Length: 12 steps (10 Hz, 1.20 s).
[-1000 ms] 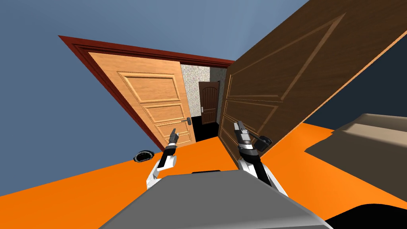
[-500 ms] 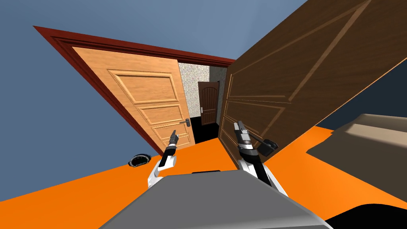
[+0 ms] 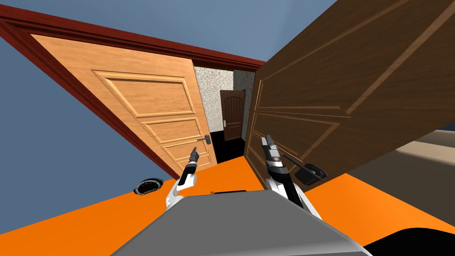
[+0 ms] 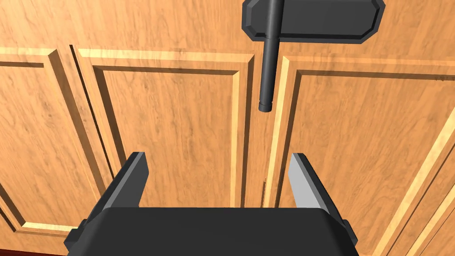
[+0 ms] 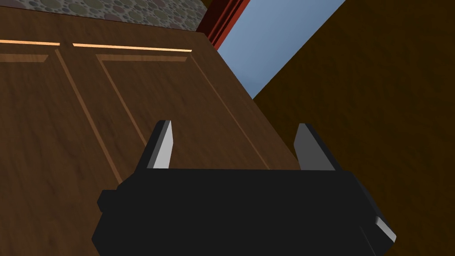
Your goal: Pull the door open
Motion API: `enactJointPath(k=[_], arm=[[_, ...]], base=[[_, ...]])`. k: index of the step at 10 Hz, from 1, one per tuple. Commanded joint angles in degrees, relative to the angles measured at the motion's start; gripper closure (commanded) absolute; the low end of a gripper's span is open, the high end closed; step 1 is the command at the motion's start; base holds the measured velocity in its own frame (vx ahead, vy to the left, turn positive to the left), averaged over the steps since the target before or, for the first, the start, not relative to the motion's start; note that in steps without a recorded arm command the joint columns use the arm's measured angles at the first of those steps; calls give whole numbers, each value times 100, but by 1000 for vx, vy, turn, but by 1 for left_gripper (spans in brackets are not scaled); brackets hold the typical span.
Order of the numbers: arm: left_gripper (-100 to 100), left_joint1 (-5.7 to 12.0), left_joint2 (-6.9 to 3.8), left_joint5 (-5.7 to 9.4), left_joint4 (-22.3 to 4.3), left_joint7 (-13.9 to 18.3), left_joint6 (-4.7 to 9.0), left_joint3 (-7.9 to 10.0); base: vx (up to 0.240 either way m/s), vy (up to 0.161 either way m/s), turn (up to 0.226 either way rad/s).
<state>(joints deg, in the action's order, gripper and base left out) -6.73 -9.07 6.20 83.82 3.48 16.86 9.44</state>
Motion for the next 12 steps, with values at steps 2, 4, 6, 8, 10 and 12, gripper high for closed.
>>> enactJointPath(k=[2, 4, 6, 8, 10, 12], arm=[[-100, 95, -37, 10, -239, 25, 12, 41], [-100, 196, -68, 20, -511, 48, -14, 96], [-100, 291, -97, 30, -768, 70, -38, 149], [-100, 344, -112, 35, -913, 82, -52, 179], [-100, 306, -253, 96, -973, 169, -7, 260], [-100, 278, -404, 159, -1078, 263, 42, 344]], base=[[91, 13, -8], [137, 9, -25], [199, 9, -23], [182, -2, -17], [99, -9, -102], [182, -5, -111]])
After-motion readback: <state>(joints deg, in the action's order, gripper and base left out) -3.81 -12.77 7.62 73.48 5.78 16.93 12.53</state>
